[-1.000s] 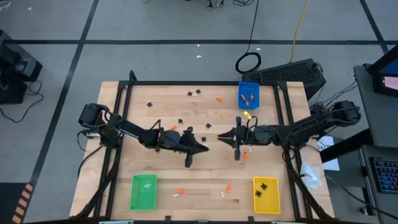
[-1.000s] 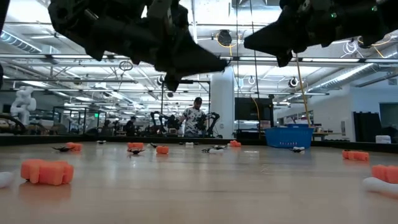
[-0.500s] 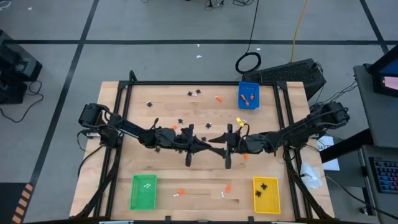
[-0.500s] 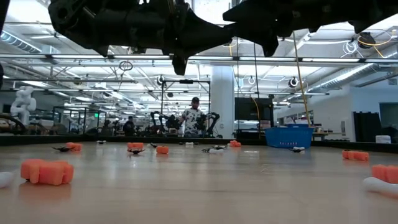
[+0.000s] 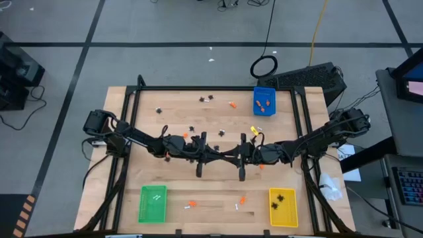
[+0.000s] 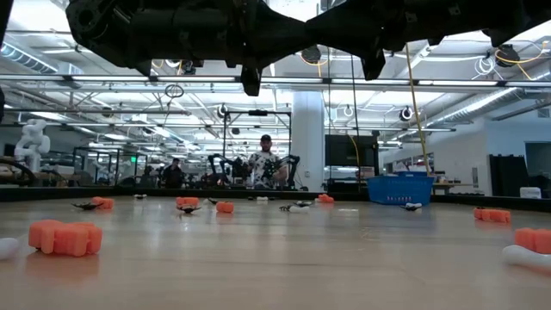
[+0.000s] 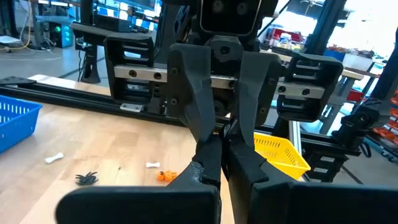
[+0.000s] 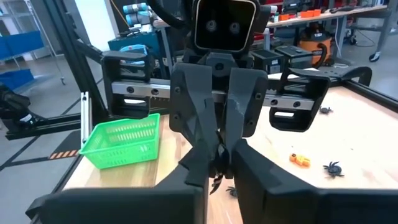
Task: Sort Halloween decoration
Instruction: Put the black spider toy into the yellow bin
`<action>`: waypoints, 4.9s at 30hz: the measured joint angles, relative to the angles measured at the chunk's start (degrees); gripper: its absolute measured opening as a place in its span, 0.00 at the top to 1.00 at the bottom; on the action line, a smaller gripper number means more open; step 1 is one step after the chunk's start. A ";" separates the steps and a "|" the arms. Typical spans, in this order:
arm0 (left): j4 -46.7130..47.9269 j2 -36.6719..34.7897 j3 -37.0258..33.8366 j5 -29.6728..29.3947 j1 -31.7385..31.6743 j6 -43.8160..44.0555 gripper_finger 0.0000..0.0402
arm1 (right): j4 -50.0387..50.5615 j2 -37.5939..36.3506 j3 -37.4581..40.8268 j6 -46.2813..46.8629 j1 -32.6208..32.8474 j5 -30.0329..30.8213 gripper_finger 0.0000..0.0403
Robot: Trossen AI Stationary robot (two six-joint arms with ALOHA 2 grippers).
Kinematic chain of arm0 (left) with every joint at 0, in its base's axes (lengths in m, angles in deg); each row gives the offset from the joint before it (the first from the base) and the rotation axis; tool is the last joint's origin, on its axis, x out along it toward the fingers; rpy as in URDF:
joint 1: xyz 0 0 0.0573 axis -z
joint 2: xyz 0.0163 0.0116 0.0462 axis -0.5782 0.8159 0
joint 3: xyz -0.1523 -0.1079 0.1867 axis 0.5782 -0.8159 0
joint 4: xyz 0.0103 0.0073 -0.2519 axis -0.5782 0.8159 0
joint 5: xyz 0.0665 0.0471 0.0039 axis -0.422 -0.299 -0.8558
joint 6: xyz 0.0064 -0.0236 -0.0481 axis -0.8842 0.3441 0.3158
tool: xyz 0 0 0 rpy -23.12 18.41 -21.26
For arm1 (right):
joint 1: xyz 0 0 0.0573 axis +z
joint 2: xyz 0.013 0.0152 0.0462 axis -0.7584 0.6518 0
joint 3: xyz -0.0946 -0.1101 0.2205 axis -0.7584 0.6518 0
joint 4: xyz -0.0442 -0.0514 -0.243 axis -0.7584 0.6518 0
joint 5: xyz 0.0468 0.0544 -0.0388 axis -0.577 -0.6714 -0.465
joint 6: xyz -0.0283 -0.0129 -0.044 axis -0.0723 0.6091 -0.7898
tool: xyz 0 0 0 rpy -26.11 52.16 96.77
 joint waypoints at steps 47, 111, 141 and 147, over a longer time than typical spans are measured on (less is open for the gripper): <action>-3.34 0.09 0.11 -0.11 0.63 -1.42 0.99 | -6.18 0.04 -0.04 -1.09 -0.07 -0.42 0.94; -1.99 0.02 0.09 -0.74 1.18 -1.01 1.00 | 1.07 -6.92 0.02 -7.63 0.11 -0.41 0.59; -2.19 0.02 0.11 -2.38 1.14 -0.85 1.00 | -2.55 -3.50 0.02 -9.77 4.11 3.45 0.49; -2.65 0.02 0.11 -2.38 1.14 -0.85 1.00 | -2.60 -3.50 0.02 -8.69 3.55 3.48 0.53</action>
